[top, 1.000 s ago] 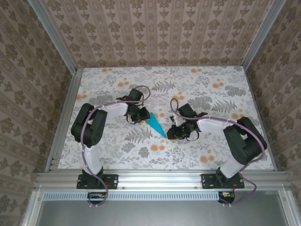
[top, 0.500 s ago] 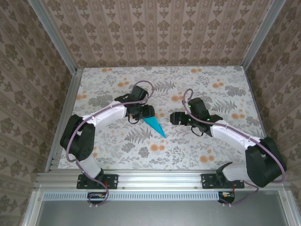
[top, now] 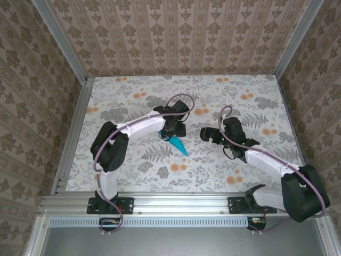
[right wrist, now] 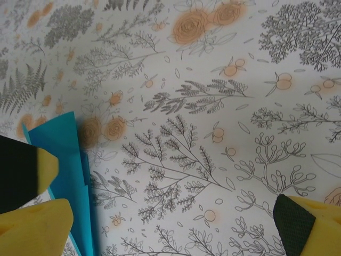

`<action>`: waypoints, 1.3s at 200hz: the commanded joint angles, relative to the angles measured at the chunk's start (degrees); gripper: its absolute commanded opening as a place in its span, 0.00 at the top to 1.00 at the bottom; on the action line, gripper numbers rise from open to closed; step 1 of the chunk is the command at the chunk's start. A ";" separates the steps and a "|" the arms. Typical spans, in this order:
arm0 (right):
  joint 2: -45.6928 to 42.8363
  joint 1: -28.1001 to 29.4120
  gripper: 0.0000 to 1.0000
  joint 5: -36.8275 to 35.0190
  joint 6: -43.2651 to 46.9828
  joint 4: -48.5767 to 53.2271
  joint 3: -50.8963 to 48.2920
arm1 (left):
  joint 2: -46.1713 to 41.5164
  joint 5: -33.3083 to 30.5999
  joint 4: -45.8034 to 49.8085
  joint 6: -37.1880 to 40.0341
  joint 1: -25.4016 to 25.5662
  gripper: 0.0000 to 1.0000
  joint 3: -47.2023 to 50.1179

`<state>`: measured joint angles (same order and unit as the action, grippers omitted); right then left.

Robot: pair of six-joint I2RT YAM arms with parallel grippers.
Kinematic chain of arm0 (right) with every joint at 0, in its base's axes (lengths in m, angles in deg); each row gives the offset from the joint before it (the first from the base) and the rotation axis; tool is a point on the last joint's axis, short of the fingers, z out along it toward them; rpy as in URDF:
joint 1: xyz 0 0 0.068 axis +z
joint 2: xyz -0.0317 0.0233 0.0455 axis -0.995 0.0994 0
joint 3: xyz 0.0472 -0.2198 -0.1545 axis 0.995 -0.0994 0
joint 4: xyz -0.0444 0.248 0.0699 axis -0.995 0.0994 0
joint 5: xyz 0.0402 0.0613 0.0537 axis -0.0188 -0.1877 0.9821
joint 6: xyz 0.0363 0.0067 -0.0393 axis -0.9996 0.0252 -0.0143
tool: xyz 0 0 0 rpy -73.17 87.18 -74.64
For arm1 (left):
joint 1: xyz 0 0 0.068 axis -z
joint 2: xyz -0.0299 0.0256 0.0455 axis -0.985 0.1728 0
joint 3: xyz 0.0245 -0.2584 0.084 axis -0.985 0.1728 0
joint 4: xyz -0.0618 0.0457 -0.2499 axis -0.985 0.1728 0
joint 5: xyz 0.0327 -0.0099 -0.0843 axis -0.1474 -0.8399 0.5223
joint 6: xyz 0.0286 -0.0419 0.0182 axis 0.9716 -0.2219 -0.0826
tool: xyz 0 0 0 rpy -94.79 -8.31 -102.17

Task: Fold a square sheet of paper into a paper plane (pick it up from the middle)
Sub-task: Turn over a paper plane at the center of the table.

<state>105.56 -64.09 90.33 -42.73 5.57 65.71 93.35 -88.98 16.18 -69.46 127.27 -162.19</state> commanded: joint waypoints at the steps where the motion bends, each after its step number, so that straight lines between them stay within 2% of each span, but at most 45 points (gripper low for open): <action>1: -1.44 -0.34 0.00 -1.14 -1.04 -1.90 -0.63 | 1.30 -2.95 5.67 -1.27 0.46 0.38 -2.06; 29: -1.07 -0.39 0.00 -0.88 -1.40 -2.05 -0.58 | 0.52 -4.07 6.82 -1.86 0.63 0.45 -1.72; 65: -0.22 -0.39 0.00 -0.88 -1.67 -1.93 -0.37 | -1.15 -4.17 6.40 -2.85 0.69 0.58 -0.55; 113: 0.30 -0.43 0.01 -1.21 -1.95 -1.90 -0.29 | -2.02 -4.33 5.77 -3.61 0.63 0.85 0.18; 145: 0.30 -0.50 0.01 -1.30 -2.10 -2.13 -0.41 | -4.86 -4.26 4.20 -2.94 0.66 1.00 0.99; 197: -0.13 -0.89 0.00 1.48 -3.05 -5.78 -1.67 | -13.48 -0.37 -4.49 2.17 0.38 1.00 4.58; 235: 0.12 -1.88 0.00 3.35 -5.95 -6.94 -1.12 | -17.18 8.38 -17.10 5.52 -2.67 1.00 11.32; 260: -0.71 -2.07 0.00 6.00 -5.44 -8.66 -1.24 | -16.57 15.11 -25.33 4.62 -5.72 1.00 15.27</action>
<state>105.32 -65.75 92.67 -47.24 0.19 64.51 76.66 -82.27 0.90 -66.34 124.28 -150.34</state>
